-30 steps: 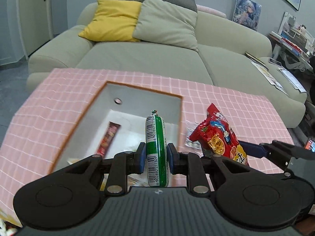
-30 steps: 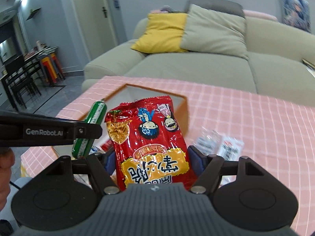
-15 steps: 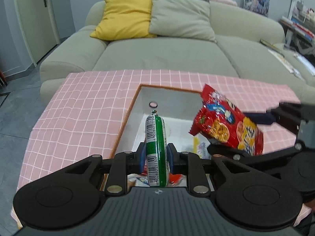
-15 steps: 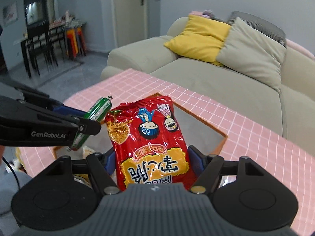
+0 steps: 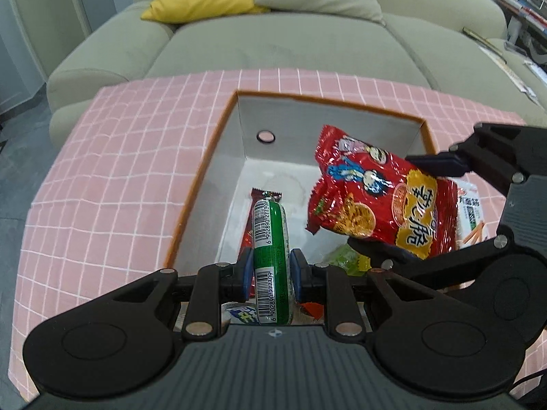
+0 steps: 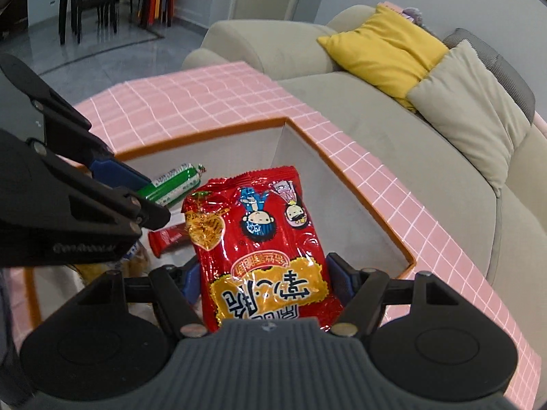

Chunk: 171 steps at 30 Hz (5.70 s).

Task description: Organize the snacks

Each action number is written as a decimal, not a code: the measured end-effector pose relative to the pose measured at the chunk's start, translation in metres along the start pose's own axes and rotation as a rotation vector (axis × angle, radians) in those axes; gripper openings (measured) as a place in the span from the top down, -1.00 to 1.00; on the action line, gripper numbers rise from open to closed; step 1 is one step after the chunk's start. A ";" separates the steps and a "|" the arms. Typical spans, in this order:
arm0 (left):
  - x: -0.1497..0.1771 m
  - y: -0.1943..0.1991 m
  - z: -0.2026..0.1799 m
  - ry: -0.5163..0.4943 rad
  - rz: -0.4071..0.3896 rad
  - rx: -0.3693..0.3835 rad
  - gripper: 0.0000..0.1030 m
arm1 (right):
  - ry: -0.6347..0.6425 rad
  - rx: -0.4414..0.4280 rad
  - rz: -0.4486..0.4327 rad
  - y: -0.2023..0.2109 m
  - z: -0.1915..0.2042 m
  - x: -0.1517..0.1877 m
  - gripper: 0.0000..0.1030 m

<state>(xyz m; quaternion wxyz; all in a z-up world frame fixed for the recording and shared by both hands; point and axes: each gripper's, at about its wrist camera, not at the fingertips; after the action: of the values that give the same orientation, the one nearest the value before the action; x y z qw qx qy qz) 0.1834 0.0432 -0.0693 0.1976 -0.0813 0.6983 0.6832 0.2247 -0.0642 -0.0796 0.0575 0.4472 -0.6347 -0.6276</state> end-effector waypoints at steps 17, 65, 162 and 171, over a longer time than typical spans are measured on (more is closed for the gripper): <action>-0.009 -0.049 -0.004 -0.004 0.115 -0.006 0.52 | 0.101 -0.019 0.099 -0.060 -0.005 -0.001 -0.35; 0.018 0.087 -0.030 0.159 -0.245 -0.071 0.01 | -0.334 -0.104 -0.044 0.078 -0.051 0.040 -0.78; -0.032 -0.124 -0.225 -0.188 -0.125 -0.057 -0.66 | -0.625 0.148 0.003 -0.033 -0.135 0.230 -0.59; -0.039 -0.138 -0.218 -0.128 -0.082 -0.011 -0.60 | -0.612 0.165 0.022 -0.045 -0.139 0.221 -0.42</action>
<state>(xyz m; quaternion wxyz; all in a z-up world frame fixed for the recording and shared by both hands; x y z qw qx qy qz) 0.2360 -0.1854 -0.1836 0.2693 -0.0673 0.6764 0.6822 0.2036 -0.3008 -0.1975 -0.1657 0.2337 -0.6762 -0.6787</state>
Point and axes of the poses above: each gripper's, at about its wrist camera, not at the fingertips, and y roughly against the way its jaws point, z to its left, x to its underside, and after that the axes turned 8 degrees about z, right-handed
